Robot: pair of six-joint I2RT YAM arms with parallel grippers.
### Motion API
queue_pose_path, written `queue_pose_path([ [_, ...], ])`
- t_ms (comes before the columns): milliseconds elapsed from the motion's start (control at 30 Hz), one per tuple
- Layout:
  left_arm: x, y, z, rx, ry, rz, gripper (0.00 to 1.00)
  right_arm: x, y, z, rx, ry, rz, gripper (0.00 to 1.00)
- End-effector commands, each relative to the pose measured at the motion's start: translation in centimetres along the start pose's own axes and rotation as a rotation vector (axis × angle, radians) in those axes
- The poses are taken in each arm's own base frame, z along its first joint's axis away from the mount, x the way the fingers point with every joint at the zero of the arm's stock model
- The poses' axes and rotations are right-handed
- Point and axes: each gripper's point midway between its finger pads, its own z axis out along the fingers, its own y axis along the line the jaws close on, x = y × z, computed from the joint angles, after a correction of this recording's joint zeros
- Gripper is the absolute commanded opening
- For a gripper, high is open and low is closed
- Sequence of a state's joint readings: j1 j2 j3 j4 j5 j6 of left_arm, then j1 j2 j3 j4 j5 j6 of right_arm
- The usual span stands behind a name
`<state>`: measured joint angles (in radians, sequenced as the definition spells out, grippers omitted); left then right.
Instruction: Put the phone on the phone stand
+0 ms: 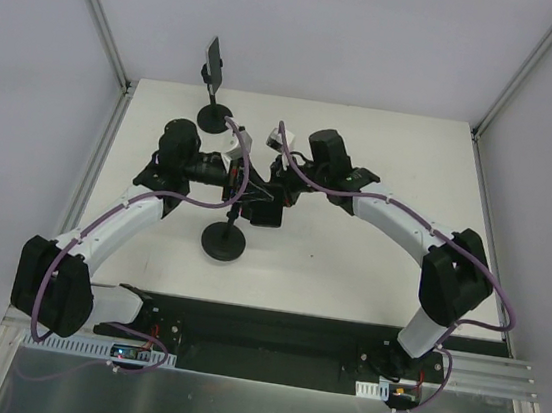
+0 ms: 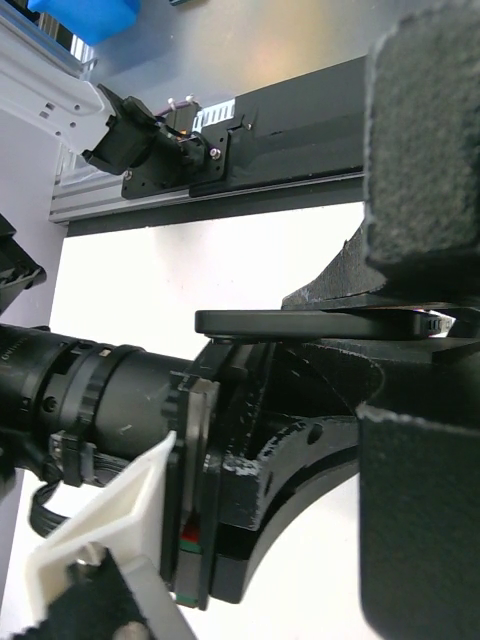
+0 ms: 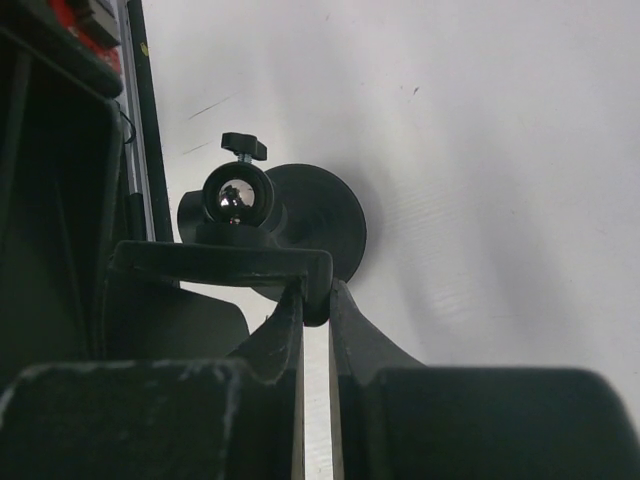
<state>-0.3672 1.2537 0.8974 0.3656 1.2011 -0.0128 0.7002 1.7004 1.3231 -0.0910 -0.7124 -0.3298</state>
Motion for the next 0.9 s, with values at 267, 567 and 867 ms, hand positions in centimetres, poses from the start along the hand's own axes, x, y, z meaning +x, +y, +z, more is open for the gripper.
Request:
queue_pose_path([
  [267, -1.7, 0.1, 0.0, -0.008, 0.016, 0.09, 0.0, -5.7, 2.1, -3.5, -0.054, -0.174, -0.139, 0.0],
  [567, -1.4, 5.2, -2.8, -0.404, 0.096, 0.183, 0.0, -7.0, -2.2, -6.1, 0.228, -0.282, -0.08, 0.0],
  [867, -2.0, 12.3, -9.4, -1.03, 0.069, 0.21, 0.0, -8.3, -4.8, -6.8, 0.608, -0.419, 0.136, 0.0],
])
